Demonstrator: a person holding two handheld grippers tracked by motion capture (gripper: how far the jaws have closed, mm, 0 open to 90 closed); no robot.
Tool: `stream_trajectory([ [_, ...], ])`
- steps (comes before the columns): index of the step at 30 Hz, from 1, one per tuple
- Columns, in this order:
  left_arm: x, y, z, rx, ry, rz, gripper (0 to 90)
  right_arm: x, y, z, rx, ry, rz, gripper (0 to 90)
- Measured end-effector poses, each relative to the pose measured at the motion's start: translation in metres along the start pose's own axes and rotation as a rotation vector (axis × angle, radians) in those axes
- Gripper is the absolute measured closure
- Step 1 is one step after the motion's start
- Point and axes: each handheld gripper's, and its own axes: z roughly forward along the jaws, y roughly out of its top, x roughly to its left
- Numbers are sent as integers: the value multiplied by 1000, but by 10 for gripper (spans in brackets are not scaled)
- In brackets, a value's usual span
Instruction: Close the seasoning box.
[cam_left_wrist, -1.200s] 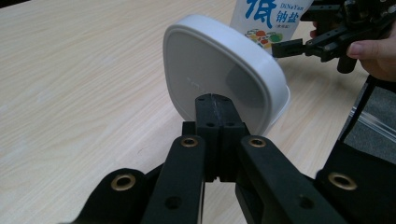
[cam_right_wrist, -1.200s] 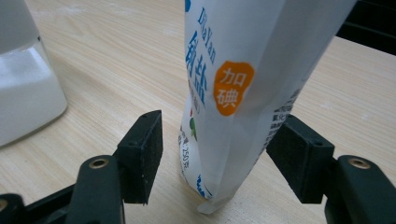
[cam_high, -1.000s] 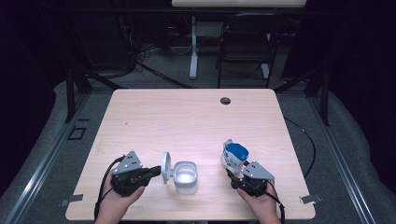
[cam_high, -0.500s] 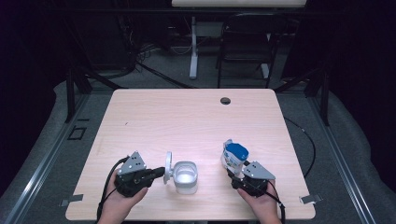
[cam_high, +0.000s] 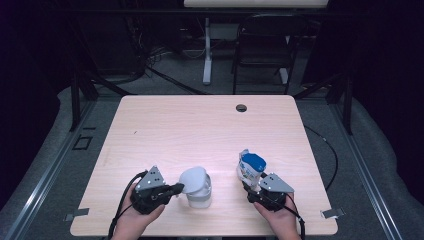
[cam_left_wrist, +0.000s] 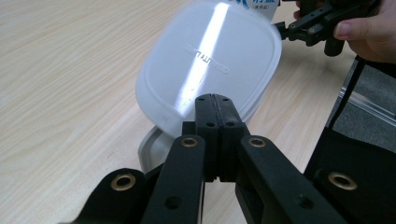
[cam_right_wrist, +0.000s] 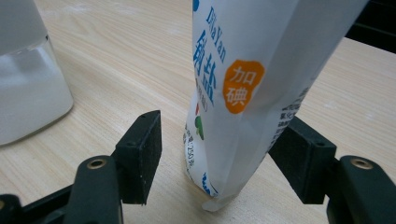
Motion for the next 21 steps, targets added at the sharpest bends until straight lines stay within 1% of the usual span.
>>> stream_trajectory([
  [5, -1, 0, 0, 2, 4, 6, 900, 0, 0, -1, 3, 0, -3, 352],
  [7, -1, 0, 0, -1, 4, 0, 900, 0, 0, 0, 1, 0, -1, 352],
  [11, 0, 0, 0, 1, 5, 3, 900, 0, 0, 0, 4, 0, -3, 352],
  [19, 3, -2, -4, -4, 14, -6, 900, 0, 0, 0, 5, 1, -5, 352],
  [21, 5, -3, -5, -9, 18, -16, 900, 1, 0, 0, 3, -1, -6, 351],
])
